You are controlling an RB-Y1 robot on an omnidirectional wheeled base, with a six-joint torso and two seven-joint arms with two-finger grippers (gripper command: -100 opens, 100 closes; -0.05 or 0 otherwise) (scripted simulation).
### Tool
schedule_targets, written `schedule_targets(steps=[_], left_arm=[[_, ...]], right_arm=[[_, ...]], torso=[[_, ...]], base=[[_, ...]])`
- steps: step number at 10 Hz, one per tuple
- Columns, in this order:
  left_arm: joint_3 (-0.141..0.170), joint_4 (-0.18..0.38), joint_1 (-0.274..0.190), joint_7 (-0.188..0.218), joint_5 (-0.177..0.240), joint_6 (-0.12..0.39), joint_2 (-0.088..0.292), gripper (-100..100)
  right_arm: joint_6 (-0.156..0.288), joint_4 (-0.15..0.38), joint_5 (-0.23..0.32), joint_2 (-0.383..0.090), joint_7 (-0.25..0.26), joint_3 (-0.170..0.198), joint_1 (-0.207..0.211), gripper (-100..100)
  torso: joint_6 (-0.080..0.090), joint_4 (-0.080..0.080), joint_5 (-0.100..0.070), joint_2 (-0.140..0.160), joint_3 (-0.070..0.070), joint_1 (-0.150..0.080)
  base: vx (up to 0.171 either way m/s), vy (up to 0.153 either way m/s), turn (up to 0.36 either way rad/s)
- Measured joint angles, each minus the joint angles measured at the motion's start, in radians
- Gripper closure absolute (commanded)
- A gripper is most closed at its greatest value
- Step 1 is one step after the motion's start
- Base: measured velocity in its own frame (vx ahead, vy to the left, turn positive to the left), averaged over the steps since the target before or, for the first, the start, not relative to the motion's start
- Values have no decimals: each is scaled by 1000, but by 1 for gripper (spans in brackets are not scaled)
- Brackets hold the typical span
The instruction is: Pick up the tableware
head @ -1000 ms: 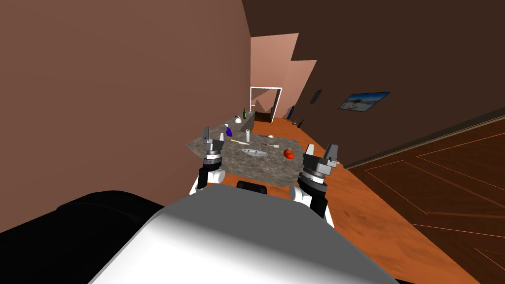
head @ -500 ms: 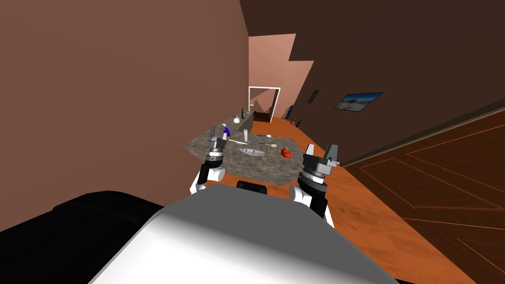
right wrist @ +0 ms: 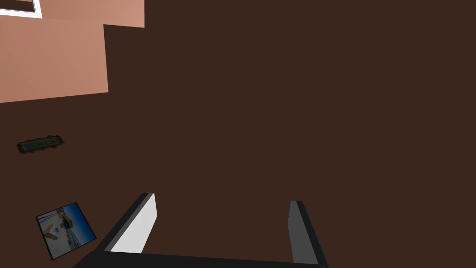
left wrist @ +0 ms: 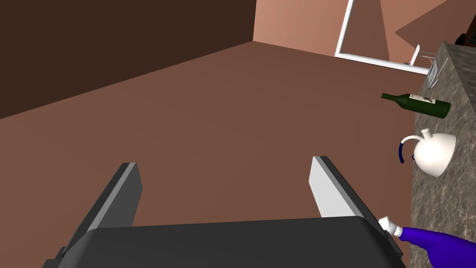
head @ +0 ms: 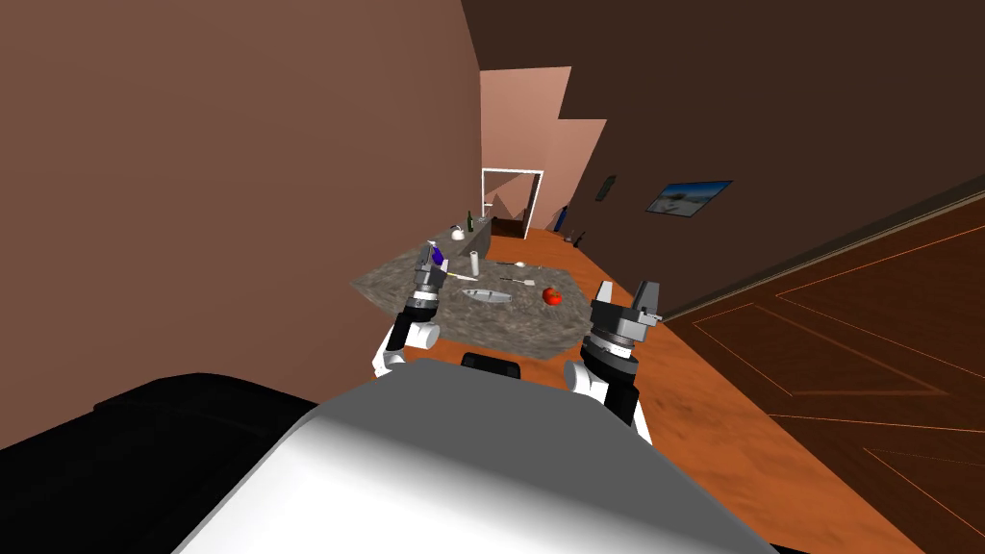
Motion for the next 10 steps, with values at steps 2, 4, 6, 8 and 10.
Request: schedule_targets(steps=[2, 4, 6, 8, 10], left_arm=[[-1, 5, -26, 2, 2, 51, 10, -100], [-2, 9, -44, 4, 6, 101, 23, -100], [-2, 14, -72, 6, 8, 154, 32, -100], [-3, 9, -78, 7, 9, 204, 36, -100], [-8, 15, -101, 8, 9, 251, 41, -100]], right_arm=[[0, 0, 0, 0, 0, 0, 0, 0], [0, 0, 0, 0, 0, 0, 0, 0], [0, 0, 0, 0, 0, 0, 0, 0], [0, 0, 0, 0, 0, 0, 0, 0], [0, 0, 0, 0, 0, 0, 0, 0]], torso=[[0, 0, 0, -1, 0, 0], [0, 0, 0, -1, 0, 0], [0, 0, 0, 0, 0, 0], [0, 0, 0, -1, 0, 2], [0, 0, 0, -1, 0, 1]], base=[[4, -49, -35], [-5, -51, -36], [-9, -52, -37], [2, -29, -23], [0, -32, -12]])
